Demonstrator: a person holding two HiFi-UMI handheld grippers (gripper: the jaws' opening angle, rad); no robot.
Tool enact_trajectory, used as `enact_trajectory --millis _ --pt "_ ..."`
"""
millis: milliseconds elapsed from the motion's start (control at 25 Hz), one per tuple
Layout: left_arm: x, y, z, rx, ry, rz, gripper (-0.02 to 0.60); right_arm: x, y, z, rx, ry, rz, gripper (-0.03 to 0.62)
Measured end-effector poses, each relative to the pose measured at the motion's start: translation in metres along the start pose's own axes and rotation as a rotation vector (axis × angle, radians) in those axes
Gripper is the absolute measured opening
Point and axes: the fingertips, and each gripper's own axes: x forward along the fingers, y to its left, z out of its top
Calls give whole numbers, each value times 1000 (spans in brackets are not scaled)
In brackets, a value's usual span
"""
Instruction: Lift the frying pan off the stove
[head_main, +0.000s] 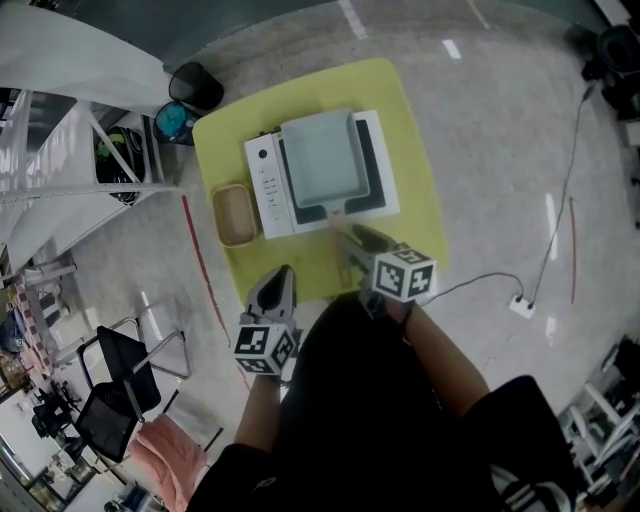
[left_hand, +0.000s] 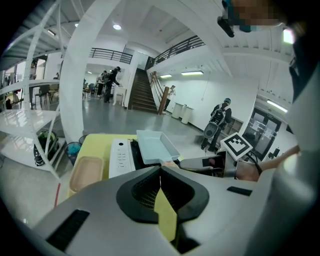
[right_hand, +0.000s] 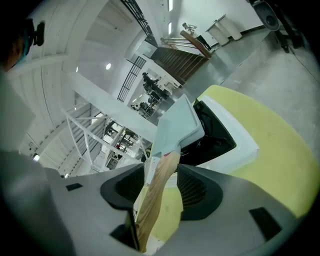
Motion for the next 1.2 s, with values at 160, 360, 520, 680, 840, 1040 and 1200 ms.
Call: enact_trajectory --millis 160,360,520,680,840,1040,1200 --pt "-1 4 0 -1 -3 8 44 5 -3 0 33 0 0 210" --pt "-1 8 -1 -13 -5 17 44 10 -8 4 67 -6 -4 218" --pt "-3 8 -2 -30 0 25 44 15 -10 4 79 5 0 221" --pt "-4 13 -1 -41 -3 38 44 23 -12 2 121 15 18 227" --pt "-6 17 -3 -46 -6 54 44 28 -12 0 175 22 44 232" --pt "-7 24 -5 -57 -5 72 44 35 -12 -1 201 37 60 236" --pt "-6 25 0 -70 -13 81 44 41 -11 1 213 45 71 237"
